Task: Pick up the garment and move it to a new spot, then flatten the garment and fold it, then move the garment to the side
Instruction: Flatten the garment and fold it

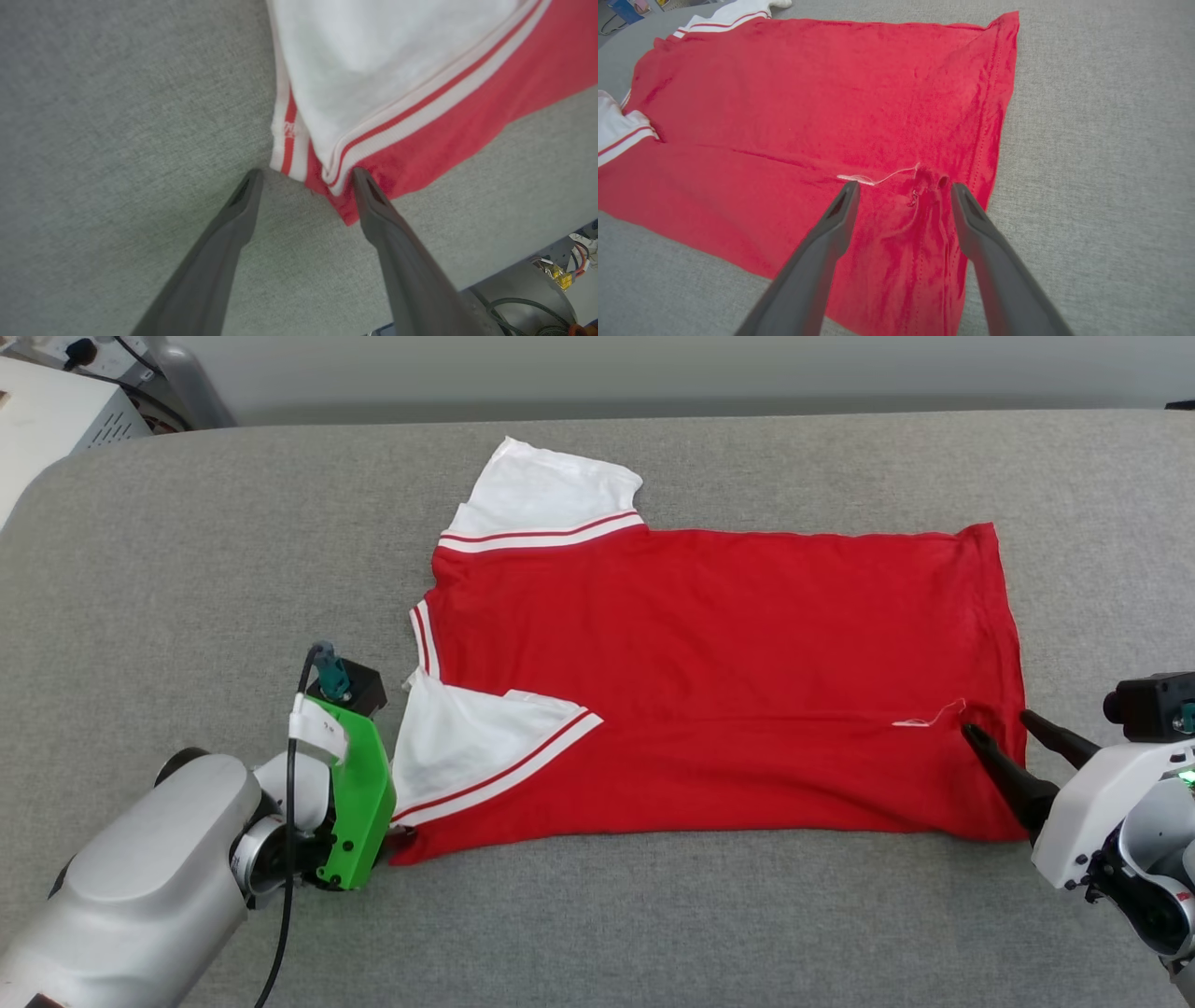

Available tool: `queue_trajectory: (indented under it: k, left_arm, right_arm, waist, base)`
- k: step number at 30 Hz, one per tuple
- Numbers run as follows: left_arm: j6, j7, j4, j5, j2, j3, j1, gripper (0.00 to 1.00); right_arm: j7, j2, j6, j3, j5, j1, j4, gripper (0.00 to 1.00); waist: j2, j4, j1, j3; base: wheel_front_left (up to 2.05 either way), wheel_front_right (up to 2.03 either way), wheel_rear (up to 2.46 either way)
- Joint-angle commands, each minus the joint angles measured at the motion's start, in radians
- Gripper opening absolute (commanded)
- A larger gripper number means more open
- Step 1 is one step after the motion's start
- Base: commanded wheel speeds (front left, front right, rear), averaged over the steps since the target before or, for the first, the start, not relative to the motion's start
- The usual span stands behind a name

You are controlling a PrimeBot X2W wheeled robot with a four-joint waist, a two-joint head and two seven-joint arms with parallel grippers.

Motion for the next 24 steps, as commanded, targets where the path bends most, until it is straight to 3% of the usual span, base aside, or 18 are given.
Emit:
queue_trajectory:
  k: [1,6,8,15,20,24]
  left_arm:
    - [-0.001,-0.007,0.021,-0.013,-0.006,-0.003,0.025,1.00]
    - [-0.013,-0.026,0.084,-0.022,-0.028,-0.024,0.052,1.00]
    - [-0.019,-0.043,0.095,-0.019,-0.034,-0.031,0.051,0.00]
    - [-0.027,-0.112,0.061,-0.021,-0.022,-0.033,0.035,0.00]
    - [-0.029,-0.151,-0.002,-0.019,0.012,-0.032,0.026,0.00]
    - [-0.029,-0.163,-0.047,-0.016,0.029,-0.032,0.027,0.00]
  right_arm:
    - [0.004,0.006,-0.001,-0.002,-0.012,-0.001,-0.005,1.00]
    - [0.008,-0.001,-0.001,0.000,-0.039,-0.020,-0.007,1.00]
    - [0.010,-0.017,-0.001,0.003,-0.057,-0.036,-0.012,1.00]
    - [0.078,-0.102,-0.001,0.015,-0.076,-0.106,-0.059,1.00]
    - [0.274,-0.187,-0.001,0.062,-0.015,-0.134,-0.092,1.00]
    - [0.431,-0.219,-0.001,0.098,0.054,-0.137,-0.096,1.00]
  waist:
    - [0.0000,-0.013,0.0000,0.015]
    - [0.0000,-0.020,0.0000,0.017]
    - [0.0000,-0.020,0.0000,0.010]
    - [0.0000,-0.012,0.0000,-0.027]
    - [0.0000,-0.001,0.0000,-0.040]
    - [0.0000,0.008,0.0000,-0.033]
  base:
    - [0.00,0.00,0.00]
    - [0.00,0.00,0.00]
    - [0.00,0.00,0.00]
    - [0.00,0.00,0.00]
    - [0.00,0.00,0.00]
    - [0.00,0.00,0.00]
